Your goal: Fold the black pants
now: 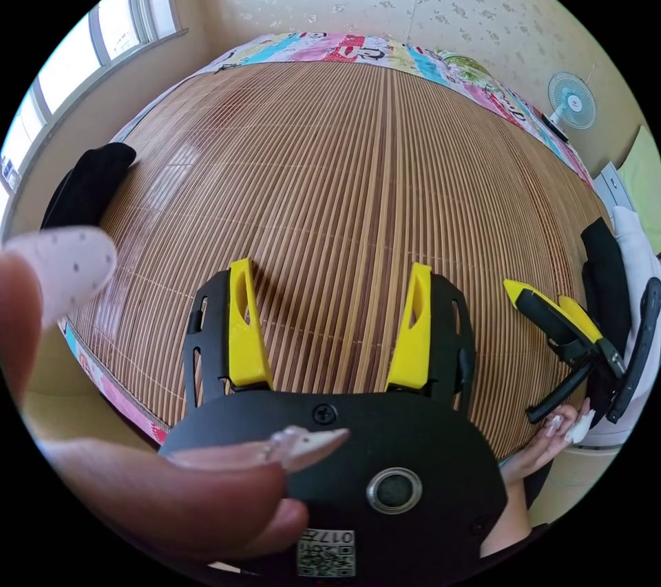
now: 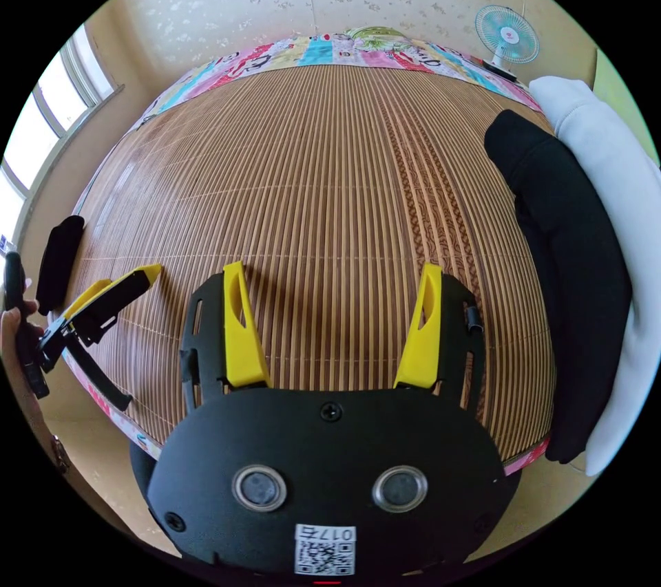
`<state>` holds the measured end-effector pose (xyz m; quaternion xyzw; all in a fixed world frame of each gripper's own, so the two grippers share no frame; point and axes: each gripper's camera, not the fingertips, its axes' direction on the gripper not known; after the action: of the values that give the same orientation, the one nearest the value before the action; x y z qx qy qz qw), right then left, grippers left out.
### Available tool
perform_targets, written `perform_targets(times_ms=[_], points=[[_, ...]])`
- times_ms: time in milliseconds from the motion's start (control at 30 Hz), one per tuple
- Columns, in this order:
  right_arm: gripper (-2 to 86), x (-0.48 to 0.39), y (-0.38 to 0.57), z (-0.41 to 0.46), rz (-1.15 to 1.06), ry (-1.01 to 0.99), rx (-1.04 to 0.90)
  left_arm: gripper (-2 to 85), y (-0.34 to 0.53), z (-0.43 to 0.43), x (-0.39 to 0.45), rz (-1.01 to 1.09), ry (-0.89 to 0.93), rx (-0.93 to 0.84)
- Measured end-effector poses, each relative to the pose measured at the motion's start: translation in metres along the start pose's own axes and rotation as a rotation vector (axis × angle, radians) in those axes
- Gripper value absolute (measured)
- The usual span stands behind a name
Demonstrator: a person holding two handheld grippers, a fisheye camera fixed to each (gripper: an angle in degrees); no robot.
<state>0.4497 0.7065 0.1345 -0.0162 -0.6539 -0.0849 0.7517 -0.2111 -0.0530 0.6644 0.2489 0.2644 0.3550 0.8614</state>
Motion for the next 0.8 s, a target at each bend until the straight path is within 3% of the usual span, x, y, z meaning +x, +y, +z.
perform_targets(times_ms=[800], points=[[32.0,0.008,-0.014,-0.011,0.0,0.005,-0.016,29.0,-0.022,-0.018,-0.039,0.006,-0.016,0.011]])
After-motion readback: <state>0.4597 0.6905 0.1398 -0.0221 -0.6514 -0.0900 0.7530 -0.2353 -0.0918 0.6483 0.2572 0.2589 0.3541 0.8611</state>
